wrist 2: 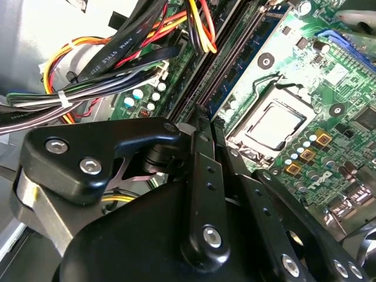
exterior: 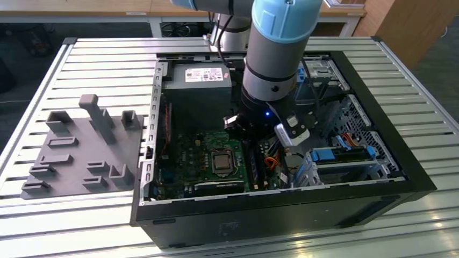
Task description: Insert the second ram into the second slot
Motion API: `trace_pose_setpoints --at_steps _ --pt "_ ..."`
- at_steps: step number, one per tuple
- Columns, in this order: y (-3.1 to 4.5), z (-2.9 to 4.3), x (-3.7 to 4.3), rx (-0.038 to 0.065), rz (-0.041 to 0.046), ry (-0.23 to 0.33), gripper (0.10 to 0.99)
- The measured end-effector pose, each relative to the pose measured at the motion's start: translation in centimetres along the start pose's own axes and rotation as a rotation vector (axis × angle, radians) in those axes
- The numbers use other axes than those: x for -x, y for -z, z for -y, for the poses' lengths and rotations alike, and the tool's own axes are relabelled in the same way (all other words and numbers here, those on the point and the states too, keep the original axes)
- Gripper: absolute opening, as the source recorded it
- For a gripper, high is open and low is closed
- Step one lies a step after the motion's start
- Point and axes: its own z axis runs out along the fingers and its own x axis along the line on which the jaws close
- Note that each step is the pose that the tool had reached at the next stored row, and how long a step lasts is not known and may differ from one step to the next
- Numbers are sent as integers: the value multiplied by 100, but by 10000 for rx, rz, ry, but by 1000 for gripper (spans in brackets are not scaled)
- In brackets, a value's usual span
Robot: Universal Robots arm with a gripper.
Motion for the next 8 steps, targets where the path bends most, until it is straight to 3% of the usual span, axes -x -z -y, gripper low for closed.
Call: trace_pose_setpoints --at_steps 8 --pt "-29 1 -10 0 -3 0 137"
